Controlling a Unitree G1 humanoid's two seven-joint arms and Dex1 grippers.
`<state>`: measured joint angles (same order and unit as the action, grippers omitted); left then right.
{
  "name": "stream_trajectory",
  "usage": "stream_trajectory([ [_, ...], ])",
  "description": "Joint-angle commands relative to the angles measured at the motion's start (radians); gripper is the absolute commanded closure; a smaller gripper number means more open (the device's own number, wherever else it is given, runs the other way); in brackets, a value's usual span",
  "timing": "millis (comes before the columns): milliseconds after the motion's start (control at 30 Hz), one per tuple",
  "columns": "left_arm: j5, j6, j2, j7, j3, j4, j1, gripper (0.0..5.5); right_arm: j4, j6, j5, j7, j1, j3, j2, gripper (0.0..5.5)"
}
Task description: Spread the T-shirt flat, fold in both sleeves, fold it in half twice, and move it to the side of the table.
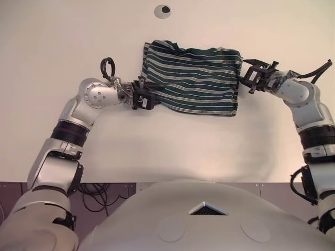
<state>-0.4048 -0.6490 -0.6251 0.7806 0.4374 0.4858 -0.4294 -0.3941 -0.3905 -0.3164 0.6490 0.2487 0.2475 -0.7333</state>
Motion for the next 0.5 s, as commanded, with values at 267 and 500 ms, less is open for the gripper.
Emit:
stream_trajectory([
  [267, -0.627, -0.287, -0.08, -0.659, 0.273, 0.224, -0.218, 3.47, 0.86, 0.189, 0.443, 0.363, -0.452, 0.107, -0.162, 3.2],
  [500, -0.788, -0.24, -0.124, -1.14, 0.296, 0.35, -0.329, 3.47, 0.844, 0.279, 0.671, 0.353, -0.477, -0.095, -0.178, 3.2],
])
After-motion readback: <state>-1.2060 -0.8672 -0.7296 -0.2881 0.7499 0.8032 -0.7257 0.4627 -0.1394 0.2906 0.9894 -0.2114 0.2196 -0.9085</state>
